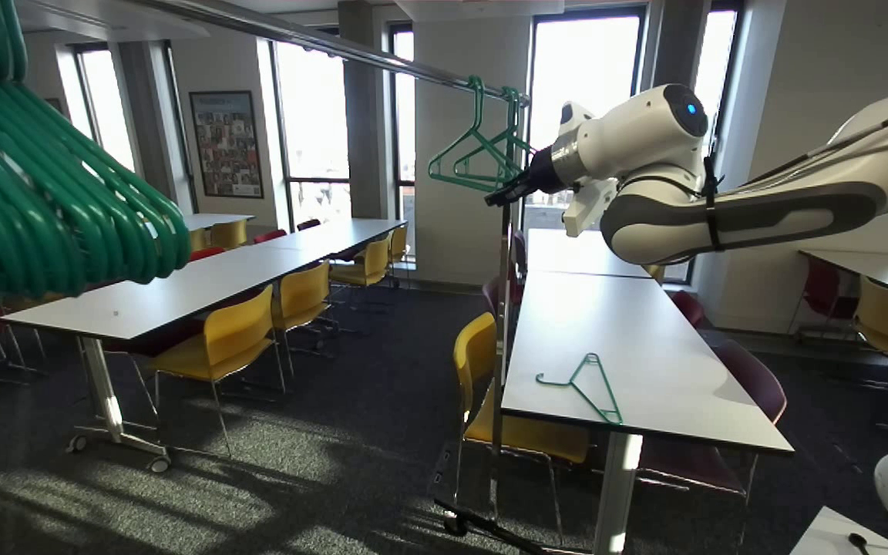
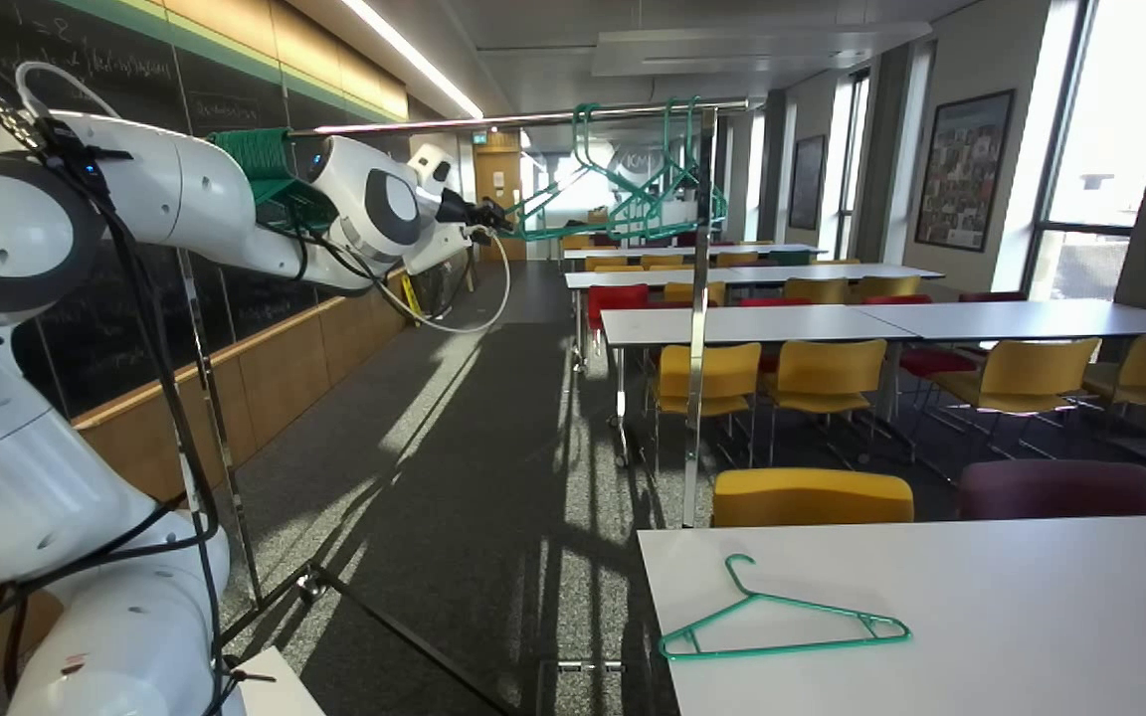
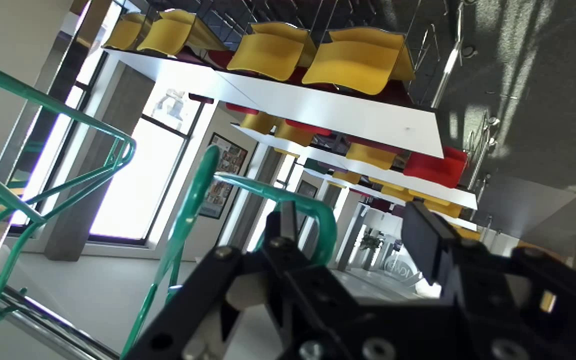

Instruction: Pick up a coat hanger from the rack and put it on the table

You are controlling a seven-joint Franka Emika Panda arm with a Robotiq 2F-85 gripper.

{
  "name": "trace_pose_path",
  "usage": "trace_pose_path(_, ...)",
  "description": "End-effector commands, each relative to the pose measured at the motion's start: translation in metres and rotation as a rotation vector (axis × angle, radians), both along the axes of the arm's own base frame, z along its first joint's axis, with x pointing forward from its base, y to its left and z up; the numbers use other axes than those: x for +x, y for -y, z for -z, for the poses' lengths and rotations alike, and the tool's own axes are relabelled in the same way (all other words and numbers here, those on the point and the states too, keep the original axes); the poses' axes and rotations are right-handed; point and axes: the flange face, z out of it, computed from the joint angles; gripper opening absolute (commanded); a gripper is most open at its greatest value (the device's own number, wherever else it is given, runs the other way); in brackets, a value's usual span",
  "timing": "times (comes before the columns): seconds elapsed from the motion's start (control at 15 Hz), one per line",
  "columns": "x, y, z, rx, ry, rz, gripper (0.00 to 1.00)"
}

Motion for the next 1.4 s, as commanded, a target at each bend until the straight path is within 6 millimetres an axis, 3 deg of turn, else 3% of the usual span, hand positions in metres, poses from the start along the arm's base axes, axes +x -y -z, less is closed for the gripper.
trace_pose_path(0.0, 0.003, 0.003, -0.010, -0.008, 0.001, -0.011, 0.27)
trace_pose_path(0.2, 0.003, 0.004, -0.010, -0.009, 0.003, -0.010, 0.04)
trace_pose_path(0.33, 0.003, 0.005, -0.012, -0.011, 0.007, -0.007, 0.00)
trace_pose_path(0.47, 0.002, 0.007, -0.014, -0.015, 0.014, -0.003, 0.03)
trace_pose_path(0.53, 0.002, 0.008, -0.015, -0.017, 0.017, -0.001, 0.07)
trace_pose_path(0.6, 0.002, 0.008, -0.015, -0.018, 0.018, 0.000, 0.37)
trace_pose_path(0.67, 0.001, 0.009, -0.016, -0.021, 0.020, 0.002, 0.38)
trace_pose_path(1.2, -0.006, 0.015, -0.037, -0.064, 0.101, 0.023, 0.99)
trace_pose_path(1.33, -0.005, 0.020, -0.043, -0.058, 0.117, 0.036, 1.00)
